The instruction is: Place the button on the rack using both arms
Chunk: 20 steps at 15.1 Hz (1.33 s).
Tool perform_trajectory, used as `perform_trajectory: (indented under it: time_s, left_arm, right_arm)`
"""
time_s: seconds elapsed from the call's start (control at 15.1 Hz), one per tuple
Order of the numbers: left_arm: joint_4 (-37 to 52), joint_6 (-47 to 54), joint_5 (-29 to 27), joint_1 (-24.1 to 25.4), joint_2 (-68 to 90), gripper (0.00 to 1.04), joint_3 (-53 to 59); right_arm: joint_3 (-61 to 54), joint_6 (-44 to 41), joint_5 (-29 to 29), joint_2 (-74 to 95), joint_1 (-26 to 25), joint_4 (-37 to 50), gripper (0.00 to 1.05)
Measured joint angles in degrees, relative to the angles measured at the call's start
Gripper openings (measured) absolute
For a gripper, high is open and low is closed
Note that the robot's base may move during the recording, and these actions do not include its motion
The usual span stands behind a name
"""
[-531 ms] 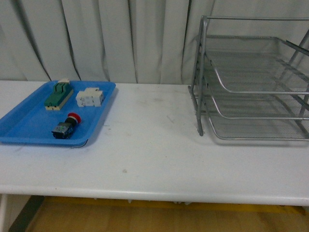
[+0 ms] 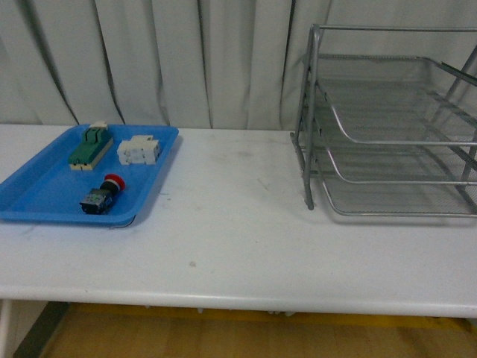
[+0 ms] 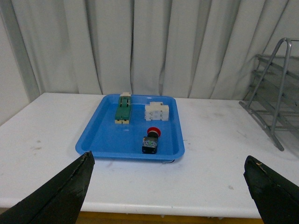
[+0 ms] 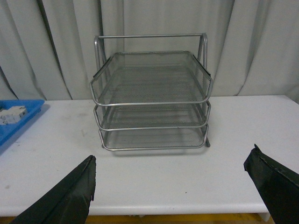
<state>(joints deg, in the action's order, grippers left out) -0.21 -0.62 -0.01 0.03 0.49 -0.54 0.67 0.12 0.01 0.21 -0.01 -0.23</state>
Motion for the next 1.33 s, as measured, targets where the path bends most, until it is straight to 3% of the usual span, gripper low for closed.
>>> perform_trajectory:
  time_s: [1.06, 1.13, 1.19, 1.33]
  left_arm:
    - [0.00, 0.00, 0.00, 0.00, 0.00, 0.98, 0.00]
    - [0.00, 0.00, 0.00, 0.00, 0.00, 0.98, 0.00]
    - [0.02, 0.00, 0.07, 0.00, 0.00, 0.98, 0.00]
    - [0.00, 0.00, 0.02, 0.00, 0.00, 0.98, 0.00]
  right_arm:
    - [0.00, 0.00, 0.00, 0.00, 0.00, 0.00, 0.98]
    - [2.23, 2.54, 0.46, 2.62, -0.22, -7.13, 0.98]
    - [5.33, 6.51, -0.87, 13.11, -3.58, -6.12, 0.98]
    - [11.93, 9.31, -3.56, 29.27, -8.15, 6.23, 0.98]
